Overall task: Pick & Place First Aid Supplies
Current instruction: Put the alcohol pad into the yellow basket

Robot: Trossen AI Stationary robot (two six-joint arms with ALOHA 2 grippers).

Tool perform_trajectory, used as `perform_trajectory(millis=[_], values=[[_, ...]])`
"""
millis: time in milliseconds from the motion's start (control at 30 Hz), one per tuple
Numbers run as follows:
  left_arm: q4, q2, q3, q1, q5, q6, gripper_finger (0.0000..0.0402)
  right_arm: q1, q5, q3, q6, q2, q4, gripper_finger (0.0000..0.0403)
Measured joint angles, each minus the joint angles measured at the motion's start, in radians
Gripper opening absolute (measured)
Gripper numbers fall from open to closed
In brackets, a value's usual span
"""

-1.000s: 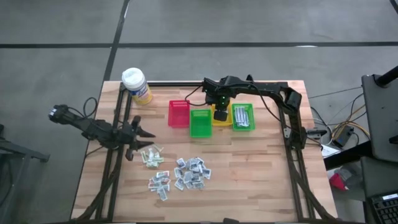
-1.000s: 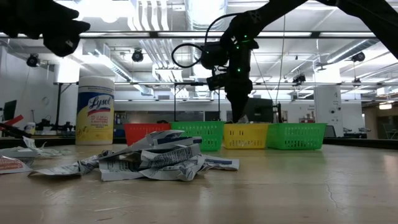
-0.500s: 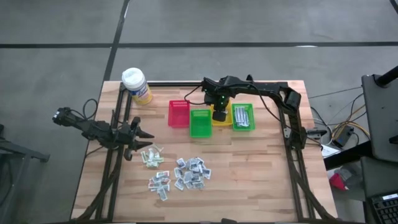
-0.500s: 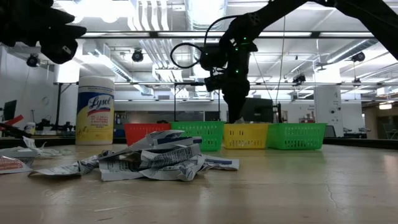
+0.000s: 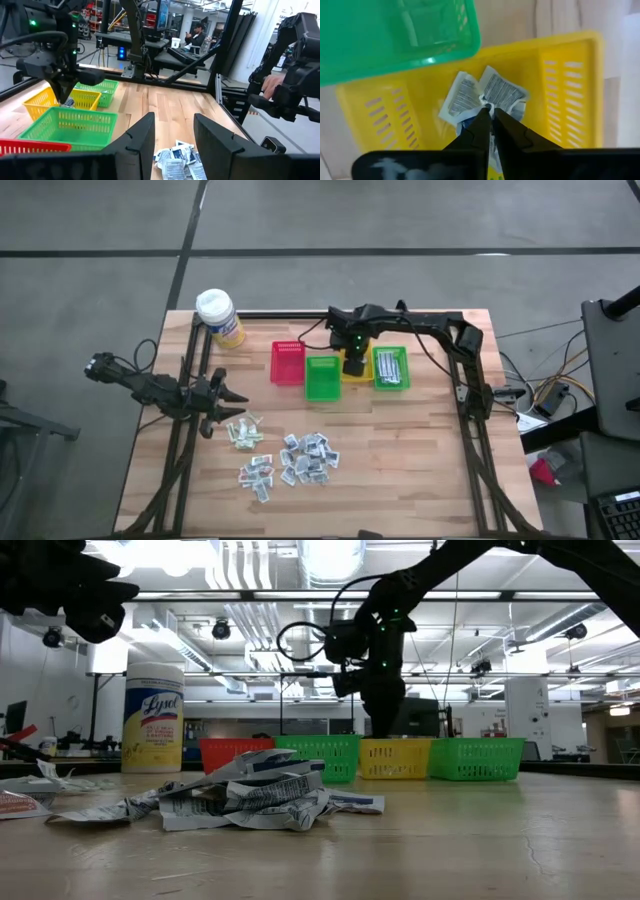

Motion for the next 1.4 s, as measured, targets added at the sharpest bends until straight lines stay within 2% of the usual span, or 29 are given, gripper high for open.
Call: perform_trajectory(millis=[433, 633, 833, 1033, 1400], values=[[0.000, 0.000, 0.000, 0.000, -0.001, -0.009, 0.0131, 0.000, 0.000, -0.026, 0.000, 0.000, 0.006, 0.0086], [0.000, 0.000, 0.000, 0.000, -0.001, -0.010, 0.0131, 0.001, -0.001, -0.024, 0.009, -0.018, -0.026, 0.0101], [0.000, 0.000, 0.000, 0.000, -0.001, -0.010, 0.0131, 0.003, -0.003, -0.003, 0.060, -0.053, -0.140, 0.0098], [0.000, 0.000, -0.003, 0.000, -0.001, -0.011, 0.0131, 0.032, -0.013, -0.003, 0.104, -0.129, -0.179, 0.0086], [0.005, 0.002, -0.055, 0.000, -0.002, -0.116, 0.0131, 0.194, -0.042, -0.002, 0.127, -0.272, -0.168, 0.0070]])
